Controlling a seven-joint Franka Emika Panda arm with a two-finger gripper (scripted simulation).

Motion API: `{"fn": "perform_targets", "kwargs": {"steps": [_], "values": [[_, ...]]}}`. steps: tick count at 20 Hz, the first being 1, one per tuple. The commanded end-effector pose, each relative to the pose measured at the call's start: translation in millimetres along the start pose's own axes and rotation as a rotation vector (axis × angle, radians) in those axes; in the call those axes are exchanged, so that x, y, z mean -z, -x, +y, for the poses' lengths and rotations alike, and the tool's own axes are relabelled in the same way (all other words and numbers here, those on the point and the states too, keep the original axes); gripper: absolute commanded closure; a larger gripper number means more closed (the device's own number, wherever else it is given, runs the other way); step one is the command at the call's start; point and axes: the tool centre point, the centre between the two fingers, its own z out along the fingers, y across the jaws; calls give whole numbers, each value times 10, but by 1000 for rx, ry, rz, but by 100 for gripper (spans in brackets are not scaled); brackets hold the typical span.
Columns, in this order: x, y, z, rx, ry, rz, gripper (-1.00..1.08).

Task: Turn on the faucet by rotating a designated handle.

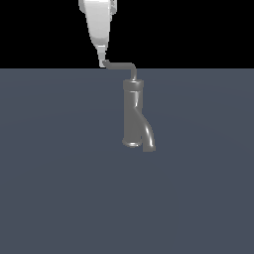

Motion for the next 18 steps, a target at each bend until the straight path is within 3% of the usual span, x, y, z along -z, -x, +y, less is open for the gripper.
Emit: {"fn": "perform_targets", "kwargs": {"steps": [1, 18], "values": [[1, -105, 90, -8, 4, 1, 108], [5, -521, 592, -11, 8, 1, 108]]}}
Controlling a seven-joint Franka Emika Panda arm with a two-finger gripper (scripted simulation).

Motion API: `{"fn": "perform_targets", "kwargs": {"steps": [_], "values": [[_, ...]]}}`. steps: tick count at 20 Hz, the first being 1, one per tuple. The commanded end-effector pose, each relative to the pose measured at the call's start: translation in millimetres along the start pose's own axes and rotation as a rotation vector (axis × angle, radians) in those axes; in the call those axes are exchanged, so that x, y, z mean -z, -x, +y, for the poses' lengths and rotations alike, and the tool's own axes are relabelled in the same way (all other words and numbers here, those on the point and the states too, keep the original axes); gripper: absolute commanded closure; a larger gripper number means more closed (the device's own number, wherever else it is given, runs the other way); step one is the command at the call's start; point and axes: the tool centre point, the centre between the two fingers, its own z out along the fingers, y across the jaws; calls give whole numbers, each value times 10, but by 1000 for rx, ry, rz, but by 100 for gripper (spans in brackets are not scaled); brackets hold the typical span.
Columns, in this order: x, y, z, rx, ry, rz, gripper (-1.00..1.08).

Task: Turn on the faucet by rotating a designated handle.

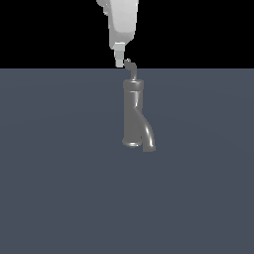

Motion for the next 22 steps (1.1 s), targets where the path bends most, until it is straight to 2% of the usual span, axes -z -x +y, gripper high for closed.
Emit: {"fn": "perform_targets", "kwargs": {"steps": [1, 15, 16, 17, 22], "values": [[1, -1, 5, 0, 1, 1, 108], [1, -884, 104, -15, 4, 1, 108], [1, -884, 104, -15, 4, 1, 108], [1, -589, 48, 29, 4, -4, 108], [1, -743, -39, 22, 4, -3, 108]]}}
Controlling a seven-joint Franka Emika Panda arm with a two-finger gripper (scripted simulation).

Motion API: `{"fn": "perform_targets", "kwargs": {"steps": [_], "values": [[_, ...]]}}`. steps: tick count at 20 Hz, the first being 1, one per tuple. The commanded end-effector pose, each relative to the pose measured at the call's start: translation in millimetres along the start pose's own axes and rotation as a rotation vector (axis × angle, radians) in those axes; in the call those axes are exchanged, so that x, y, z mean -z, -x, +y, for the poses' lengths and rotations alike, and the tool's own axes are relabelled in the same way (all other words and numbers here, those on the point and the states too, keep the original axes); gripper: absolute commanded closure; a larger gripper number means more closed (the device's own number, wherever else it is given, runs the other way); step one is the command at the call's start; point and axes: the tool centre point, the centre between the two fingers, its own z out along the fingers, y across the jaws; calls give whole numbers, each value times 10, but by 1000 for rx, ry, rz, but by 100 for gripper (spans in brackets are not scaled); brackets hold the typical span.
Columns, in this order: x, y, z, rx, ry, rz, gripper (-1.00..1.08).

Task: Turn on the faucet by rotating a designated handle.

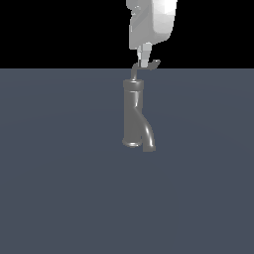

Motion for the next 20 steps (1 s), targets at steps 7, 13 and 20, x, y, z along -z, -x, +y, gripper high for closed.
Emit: {"fn": "perform_targets", "kwargs": {"steps": [7, 13, 20], "values": [[1, -347, -128, -27, -4, 4, 108], [3, -524, -214, -36, -4, 5, 108], [4, -723, -311, -46, -4, 6, 108]]}}
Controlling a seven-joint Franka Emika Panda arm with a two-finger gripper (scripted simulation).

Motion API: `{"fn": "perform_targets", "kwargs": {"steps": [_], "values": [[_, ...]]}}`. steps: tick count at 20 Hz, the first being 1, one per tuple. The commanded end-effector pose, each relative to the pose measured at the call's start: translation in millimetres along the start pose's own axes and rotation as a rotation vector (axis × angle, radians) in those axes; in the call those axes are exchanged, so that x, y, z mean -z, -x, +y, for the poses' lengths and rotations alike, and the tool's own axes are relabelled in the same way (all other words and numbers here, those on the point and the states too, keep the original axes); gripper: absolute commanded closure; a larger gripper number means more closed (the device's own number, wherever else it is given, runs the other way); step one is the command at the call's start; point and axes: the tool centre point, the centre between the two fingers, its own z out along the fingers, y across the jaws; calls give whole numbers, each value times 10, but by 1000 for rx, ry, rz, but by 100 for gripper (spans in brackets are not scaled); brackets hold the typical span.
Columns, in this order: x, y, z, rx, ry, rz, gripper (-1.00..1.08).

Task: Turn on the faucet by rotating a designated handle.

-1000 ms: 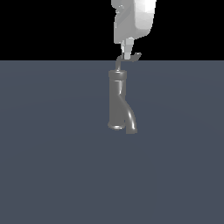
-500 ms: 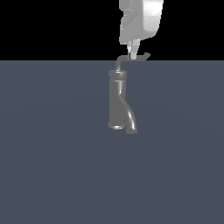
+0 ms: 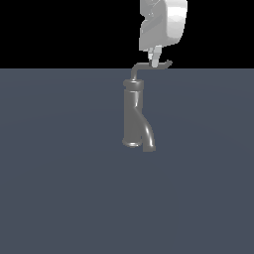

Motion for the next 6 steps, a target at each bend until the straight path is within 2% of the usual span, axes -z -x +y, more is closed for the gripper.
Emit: {"fn": "perform_targets", "kwargs": {"steps": [1, 6], "values": [[2, -337, 26, -47, -5, 9, 108], [3, -448, -27, -52, -5, 9, 108]]}}
